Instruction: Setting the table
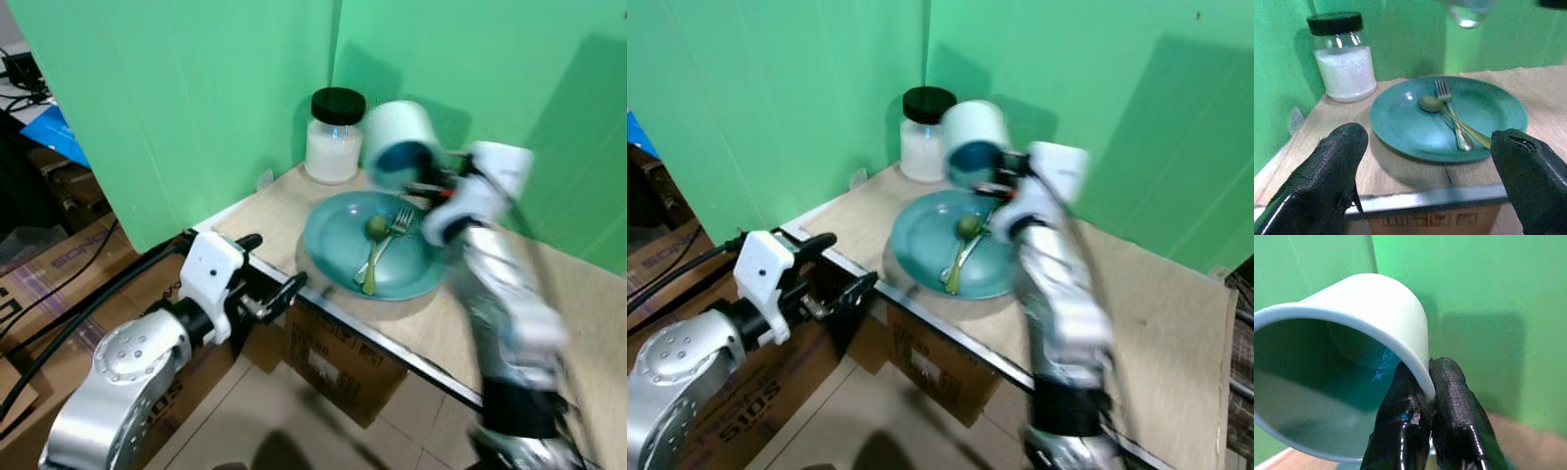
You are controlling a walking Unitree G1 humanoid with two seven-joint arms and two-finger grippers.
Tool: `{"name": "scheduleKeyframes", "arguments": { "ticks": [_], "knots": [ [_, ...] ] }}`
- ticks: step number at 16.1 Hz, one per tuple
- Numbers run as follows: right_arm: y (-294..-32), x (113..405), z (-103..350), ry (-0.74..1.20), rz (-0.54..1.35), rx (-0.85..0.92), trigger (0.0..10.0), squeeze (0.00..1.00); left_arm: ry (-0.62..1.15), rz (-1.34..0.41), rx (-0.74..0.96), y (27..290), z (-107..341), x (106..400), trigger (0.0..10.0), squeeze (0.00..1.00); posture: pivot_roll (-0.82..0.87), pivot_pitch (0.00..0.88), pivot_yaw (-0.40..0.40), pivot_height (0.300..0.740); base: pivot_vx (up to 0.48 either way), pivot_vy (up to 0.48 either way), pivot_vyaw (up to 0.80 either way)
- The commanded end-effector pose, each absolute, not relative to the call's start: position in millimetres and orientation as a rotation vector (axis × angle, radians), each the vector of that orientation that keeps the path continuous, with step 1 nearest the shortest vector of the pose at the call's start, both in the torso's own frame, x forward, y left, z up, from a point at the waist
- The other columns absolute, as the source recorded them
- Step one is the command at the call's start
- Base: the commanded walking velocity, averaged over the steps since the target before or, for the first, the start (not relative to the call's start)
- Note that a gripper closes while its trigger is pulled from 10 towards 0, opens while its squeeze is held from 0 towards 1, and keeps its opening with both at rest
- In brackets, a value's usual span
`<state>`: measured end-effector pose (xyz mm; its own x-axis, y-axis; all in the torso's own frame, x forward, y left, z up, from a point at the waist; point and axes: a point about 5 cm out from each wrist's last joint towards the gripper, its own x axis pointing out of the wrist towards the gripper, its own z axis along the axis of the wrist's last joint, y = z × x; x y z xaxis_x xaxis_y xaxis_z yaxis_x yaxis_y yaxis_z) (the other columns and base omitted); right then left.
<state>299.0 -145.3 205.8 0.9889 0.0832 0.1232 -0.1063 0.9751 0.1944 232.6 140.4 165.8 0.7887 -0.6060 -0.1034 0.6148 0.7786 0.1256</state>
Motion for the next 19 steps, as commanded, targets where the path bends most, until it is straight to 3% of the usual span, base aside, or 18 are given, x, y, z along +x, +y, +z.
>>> {"name": "scheduleKeyframes", "arguments": {
  "ticks": [1, 6, 10, 11, 14, 15, 17, 18, 19],
  "knots": [
    [-154, 288, 216, -0.163, 0.097, 0.179, 10.0, 0.0, 0.054, -0.65, 0.168, 136, 167, 236, 10.0, 0.0, 0.1, 0.0, -0.035, 0.74, 0.0, 0.0, 0.0],
    [-179, 236, 214, -0.196, 0.027, 0.04, 10.0, 0.0, -0.017, -0.479, 0.196, 120, 168, 254, 10.0, 0.0, 0.05, 0.0, -0.011, 0.74, 0.0, 0.0, -0.63],
    [-173, 233, 215, -0.192, 0.028, -0.005, 10.0, 0.0, -0.119, -0.251, 0.076, 128, 173, 259, 10.0, 0.0, 0.04, 0.0, -0.026, 0.74, 0.0, 0.0, -0.8],
    [-173, 233, 215, -0.186, 0.028, -0.019, 10.0, 0.0, -0.119, -0.25, 0.06, 127, 173, 259, 10.0, 0.07, 0.05, 0.0, -0.034, 0.74, 0.0, 0.0, -0.8],
    [-175, 239, 214, -0.165, 0.027, 0.035, 10.0, 0.0, -0.139, -0.194, 0.055, 132, 176, 263, 10.0, 0.1, 0.06, 0.0, -0.074, 0.74, 0.0, 0.0, -0.8],
    [-173, 243, 213, -0.152, 0.03, 0.048, 10.0, 0.0, -0.134, -0.136, 0.053, 140, 177, 264, 10.0, 0.28, 0.06, 0.0, -0.083, 0.74, 0.0, 0.0, -0.8],
    [-171, 242, 213, -0.148, 0.037, 0.049, 10.0, 0.0, -0.087, -0.147, 0.035, 146, 177, 263, 10.0, 0.26, 0.05, 0.0, -0.083, 0.74, 0.0, 0.0, -0.8],
    [-170, 241, 213, -0.148, 0.038, 0.043, 10.0, 0.0, -0.091, -0.17, 0.078, 149, 180, 262, 10.0, 0.2, 0.06, 0.0, -0.085, 0.74, 0.0, 0.0, -0.8],
    [-170, 242, 213, -0.142, 0.032, 0.035, 10.0, 0.0, -0.144, -0.171, 0.129, 152, 185, 263, 10.0, 0.0, 0.05, 0.0, -0.081, 0.74, 0.0, 0.0, -0.8]
  ]
}}
